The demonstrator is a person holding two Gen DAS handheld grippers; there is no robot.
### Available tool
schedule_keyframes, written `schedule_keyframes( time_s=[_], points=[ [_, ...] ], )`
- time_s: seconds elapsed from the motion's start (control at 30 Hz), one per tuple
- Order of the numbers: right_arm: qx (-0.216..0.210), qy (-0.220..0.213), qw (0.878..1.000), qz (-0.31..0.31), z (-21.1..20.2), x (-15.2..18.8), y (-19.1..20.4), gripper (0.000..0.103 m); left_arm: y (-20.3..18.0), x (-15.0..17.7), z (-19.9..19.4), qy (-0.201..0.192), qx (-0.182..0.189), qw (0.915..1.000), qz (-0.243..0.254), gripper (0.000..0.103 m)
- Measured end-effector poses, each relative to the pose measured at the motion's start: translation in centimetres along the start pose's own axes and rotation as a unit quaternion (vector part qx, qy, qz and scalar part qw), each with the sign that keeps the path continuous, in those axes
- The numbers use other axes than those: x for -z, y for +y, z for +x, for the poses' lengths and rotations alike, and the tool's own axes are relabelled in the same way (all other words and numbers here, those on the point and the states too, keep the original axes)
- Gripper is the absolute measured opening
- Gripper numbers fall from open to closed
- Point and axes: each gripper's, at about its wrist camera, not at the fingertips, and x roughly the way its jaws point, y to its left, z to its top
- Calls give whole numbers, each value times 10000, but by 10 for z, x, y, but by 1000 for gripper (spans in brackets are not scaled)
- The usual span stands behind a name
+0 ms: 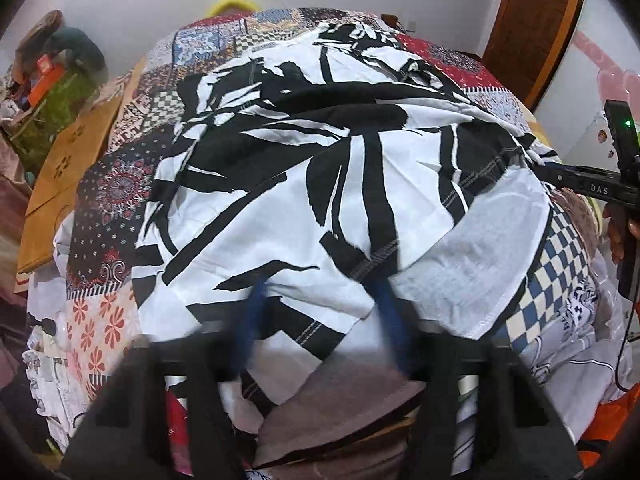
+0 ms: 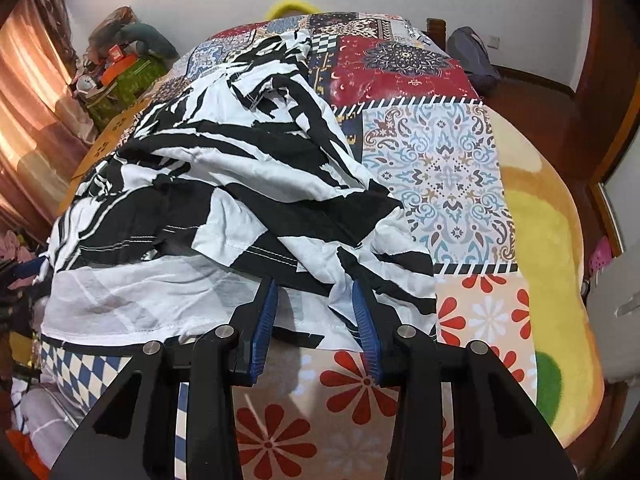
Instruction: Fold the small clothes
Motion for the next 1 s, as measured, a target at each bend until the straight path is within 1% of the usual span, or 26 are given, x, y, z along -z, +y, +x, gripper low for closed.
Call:
schedule_keyframes(
  time_s=[0.03, 0.07, 0.1, 0.13, 0.17, 0.2, 0.23, 0.33, 0.43, 0.5, 0.53, 0.6, 0.67, 0.73, 0.77, 0.8, 0.83, 0.87, 0.93, 0.97, 1.0],
  points=[
    [12, 8, 10000, -38, 1, 0, 1, 35, 1, -1, 0, -15, -55, 10000, -23, 21],
    [37, 19, 10000, -91, 3, 1, 2, 35, 4, -2, -1, -37, -169, 9998, -69, 9],
    [58, 14, 9999, -137, 4, 2, 2, 35, 9, -3, -2, -72, -247, 9996, -134, 8],
    [78, 16, 9998, -173, 5, 2, 2, 32, 12, -4, -4, -113, -277, 9994, -196, 8],
    [110, 16, 9998, -188, 6, 1, 2, 26, 18, -5, -7, -176, -330, 9989, -284, 7],
    [180, 27, 9996, -210, 6, 1, 2, 9, 23, -6, -9, -229, -383, 9984, -340, 7],
    [249, 39, 9994, -240, 6, 0, 2, 6, 27, -7, -13, -290, -439, 9978, -403, 7],
    [170, -75, 9996, -226, 1, -3, 0, 5, 43, -10, -26, -480, -553, 9952, -645, 6],
    [248, -235, 9990, -271, -6, -5, 0, 4, 53, -9, -40, -643, -673, 9923, -822, 6],
    [187, -303, 9992, -192, -10, -6, -3, 4, 60, -8, -53, -777, -741, 9897, -949, 5],
    [150, -331, 9992, -147, -12, -7, -4, 2, 64, -8, -59, -848, -818, 9879, -1009, 5],
    [240, -404, 9989, -40, -17, -9, -9, 2, 72, -6, -70, -968, -1002, 9839, -1118, 5],
    [136, -352, 9993, 81, -19, -9, -15, 2, 85, -2, -76, -961, -908, 9827, -1299, 5],
    [204, -302, 9993, 5, -19, -7, -16, 2, 92, 2, -76, -865, -792, 9838, -1355, 5],
    [243, -294, 9992, -75, -19, -7, -15, 2, 94, 4, -75, -766, -688, 9861, -1304, 6],
    [268, -276, 9992, -117, -19, -6, -15, 2, 94, 6, -74, -716, -669, 9870, -1277, 6],
    [265, -257, 9993, -113, -19, -7, -16, 2, 94, 8, -74, -677, -692, 9873, -1256, 8],
    [210, -245, 9995, -61, -19, -7, -17, 2, 93, 9, -76, -660, -739, 9874, -1231, 13],
    [154, -299, 9994, 19, -21, -8, -19, 2, 95, 11, -82, -715, -751, 9867, -1253, 25],
    [134, -339, 9993, 82, -23, -10, -21, 2, 97, 12, -88, -789, -730, 9856, -1303, 37],
    [111, -369, 9992, 127, -24, -12, -22, 3, 99, 11, -95, -887, -718, 9841, -1361, 44]
  ],
)
